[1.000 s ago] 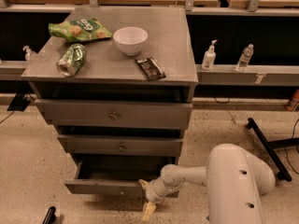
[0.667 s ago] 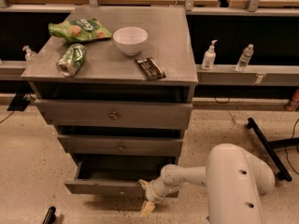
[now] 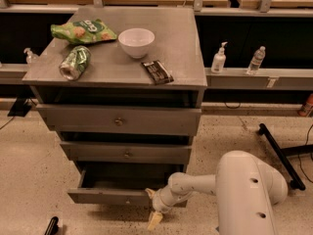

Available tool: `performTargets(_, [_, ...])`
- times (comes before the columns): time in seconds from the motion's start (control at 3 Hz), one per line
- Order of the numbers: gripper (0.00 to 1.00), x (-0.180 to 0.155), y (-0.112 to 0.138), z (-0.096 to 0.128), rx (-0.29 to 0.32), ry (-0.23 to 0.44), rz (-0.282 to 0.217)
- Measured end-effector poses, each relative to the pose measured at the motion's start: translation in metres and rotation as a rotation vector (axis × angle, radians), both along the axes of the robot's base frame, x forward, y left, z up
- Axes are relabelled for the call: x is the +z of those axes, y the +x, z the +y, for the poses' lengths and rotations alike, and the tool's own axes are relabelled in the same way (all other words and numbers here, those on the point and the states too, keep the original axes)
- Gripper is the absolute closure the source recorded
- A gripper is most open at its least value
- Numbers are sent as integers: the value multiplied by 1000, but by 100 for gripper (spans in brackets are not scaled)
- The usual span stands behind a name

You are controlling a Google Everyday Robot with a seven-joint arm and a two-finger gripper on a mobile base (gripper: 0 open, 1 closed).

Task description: Open bottom drawer

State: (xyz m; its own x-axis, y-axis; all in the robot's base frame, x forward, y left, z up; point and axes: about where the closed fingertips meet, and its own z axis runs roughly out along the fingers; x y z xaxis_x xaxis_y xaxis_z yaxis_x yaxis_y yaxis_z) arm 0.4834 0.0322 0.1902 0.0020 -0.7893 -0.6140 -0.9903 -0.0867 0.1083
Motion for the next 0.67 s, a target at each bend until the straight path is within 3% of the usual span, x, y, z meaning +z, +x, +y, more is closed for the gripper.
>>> performTargets(0.33, [1,0,0,0,0,0,0])
performTargets(0.67, [0,0,0,0,0,0,-1])
